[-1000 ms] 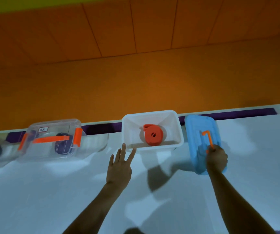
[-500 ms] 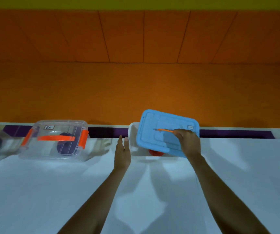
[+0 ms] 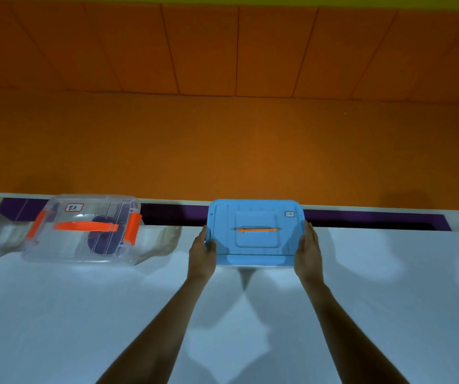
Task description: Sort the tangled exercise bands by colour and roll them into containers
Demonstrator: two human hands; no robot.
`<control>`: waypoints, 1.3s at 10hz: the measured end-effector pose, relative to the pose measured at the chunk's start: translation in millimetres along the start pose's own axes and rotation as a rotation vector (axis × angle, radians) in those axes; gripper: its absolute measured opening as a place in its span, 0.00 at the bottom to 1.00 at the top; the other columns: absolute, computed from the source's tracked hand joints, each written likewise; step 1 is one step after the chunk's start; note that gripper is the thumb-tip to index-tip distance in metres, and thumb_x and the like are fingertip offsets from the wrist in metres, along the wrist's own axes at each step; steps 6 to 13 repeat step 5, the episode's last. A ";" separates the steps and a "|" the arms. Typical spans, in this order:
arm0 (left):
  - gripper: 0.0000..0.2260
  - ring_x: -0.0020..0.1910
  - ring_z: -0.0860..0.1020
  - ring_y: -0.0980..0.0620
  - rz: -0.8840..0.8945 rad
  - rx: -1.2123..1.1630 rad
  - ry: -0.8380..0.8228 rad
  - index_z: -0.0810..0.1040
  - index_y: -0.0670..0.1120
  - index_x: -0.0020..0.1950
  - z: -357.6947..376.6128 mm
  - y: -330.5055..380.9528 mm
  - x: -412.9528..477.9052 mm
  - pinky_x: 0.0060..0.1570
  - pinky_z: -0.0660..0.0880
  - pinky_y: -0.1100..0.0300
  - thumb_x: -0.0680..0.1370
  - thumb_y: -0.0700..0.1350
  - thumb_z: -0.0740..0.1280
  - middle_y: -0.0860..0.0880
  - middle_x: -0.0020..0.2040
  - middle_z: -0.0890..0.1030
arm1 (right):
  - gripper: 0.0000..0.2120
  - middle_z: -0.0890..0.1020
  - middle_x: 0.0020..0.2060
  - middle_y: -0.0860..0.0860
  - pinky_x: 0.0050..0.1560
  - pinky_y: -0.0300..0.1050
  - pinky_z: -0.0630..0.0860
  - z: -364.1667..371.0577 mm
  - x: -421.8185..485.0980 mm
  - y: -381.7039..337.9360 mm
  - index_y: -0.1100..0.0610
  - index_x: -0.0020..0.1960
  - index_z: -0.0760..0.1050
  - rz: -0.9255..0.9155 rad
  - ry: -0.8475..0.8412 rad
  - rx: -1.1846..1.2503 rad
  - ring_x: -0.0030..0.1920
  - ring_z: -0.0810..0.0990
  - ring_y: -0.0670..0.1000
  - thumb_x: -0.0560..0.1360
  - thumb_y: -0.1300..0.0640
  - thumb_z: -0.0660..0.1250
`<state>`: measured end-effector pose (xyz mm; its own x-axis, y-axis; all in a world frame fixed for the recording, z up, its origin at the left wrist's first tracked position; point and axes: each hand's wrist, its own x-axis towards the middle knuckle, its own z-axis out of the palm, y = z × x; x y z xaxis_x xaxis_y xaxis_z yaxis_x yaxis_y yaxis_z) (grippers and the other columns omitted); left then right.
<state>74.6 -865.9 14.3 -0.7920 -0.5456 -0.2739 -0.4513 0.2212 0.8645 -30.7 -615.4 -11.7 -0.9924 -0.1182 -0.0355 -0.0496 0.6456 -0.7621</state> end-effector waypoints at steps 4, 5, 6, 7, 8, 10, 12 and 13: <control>0.23 0.64 0.80 0.46 -0.008 0.090 0.007 0.67 0.45 0.81 -9.0 -2.7 -12.2 0.54 0.77 0.58 0.86 0.44 0.63 0.48 0.65 0.80 | 0.24 0.79 0.53 0.40 0.49 0.48 0.83 -11.3 -34.2 -22.8 0.37 0.76 0.63 0.124 0.031 0.221 0.52 0.82 0.46 0.83 0.32 0.50; 0.24 0.68 0.77 0.44 -0.004 0.151 -0.085 0.63 0.43 0.82 -15.1 1.8 -14.3 0.55 0.74 0.59 0.87 0.50 0.60 0.45 0.71 0.77 | 0.45 0.80 0.57 0.45 0.49 0.48 0.81 -12.5 -18.9 -1.1 0.41 0.74 0.67 0.136 -0.056 0.191 0.56 0.82 0.49 0.68 0.15 0.44; 0.24 0.68 0.77 0.44 -0.004 0.151 -0.085 0.63 0.43 0.82 -15.1 1.8 -14.3 0.55 0.74 0.59 0.87 0.50 0.60 0.45 0.71 0.77 | 0.45 0.80 0.57 0.45 0.49 0.48 0.81 -12.5 -18.9 -1.1 0.41 0.74 0.67 0.136 -0.056 0.191 0.56 0.82 0.49 0.68 0.15 0.44; 0.24 0.68 0.77 0.44 -0.004 0.151 -0.085 0.63 0.43 0.82 -15.1 1.8 -14.3 0.55 0.74 0.59 0.87 0.50 0.60 0.45 0.71 0.77 | 0.45 0.80 0.57 0.45 0.49 0.48 0.81 -12.5 -18.9 -1.1 0.41 0.74 0.67 0.136 -0.056 0.191 0.56 0.82 0.49 0.68 0.15 0.44; 0.24 0.68 0.77 0.44 -0.004 0.151 -0.085 0.63 0.43 0.82 -15.1 1.8 -14.3 0.55 0.74 0.59 0.87 0.50 0.60 0.45 0.71 0.77 | 0.45 0.80 0.57 0.45 0.49 0.48 0.81 -12.5 -18.9 -1.1 0.41 0.74 0.67 0.136 -0.056 0.191 0.56 0.82 0.49 0.68 0.15 0.44; 0.24 0.68 0.77 0.44 -0.004 0.151 -0.085 0.63 0.43 0.82 -15.1 1.8 -14.3 0.55 0.74 0.59 0.87 0.50 0.60 0.45 0.71 0.77 | 0.45 0.80 0.57 0.45 0.49 0.48 0.81 -12.5 -18.9 -1.1 0.41 0.74 0.67 0.136 -0.056 0.191 0.56 0.82 0.49 0.68 0.15 0.44; 0.24 0.68 0.77 0.44 -0.004 0.151 -0.085 0.63 0.43 0.82 -15.1 1.8 -14.3 0.55 0.74 0.59 0.87 0.50 0.60 0.45 0.71 0.77 | 0.45 0.80 0.57 0.45 0.49 0.48 0.81 -12.5 -18.9 -1.1 0.41 0.74 0.67 0.136 -0.056 0.191 0.56 0.82 0.49 0.68 0.15 0.44; 0.24 0.68 0.77 0.44 -0.004 0.151 -0.085 0.63 0.43 0.82 -15.1 1.8 -14.3 0.55 0.74 0.59 0.87 0.50 0.60 0.45 0.71 0.77 | 0.45 0.80 0.57 0.45 0.49 0.48 0.81 -12.5 -18.9 -1.1 0.41 0.74 0.67 0.136 -0.056 0.191 0.56 0.82 0.49 0.68 0.15 0.44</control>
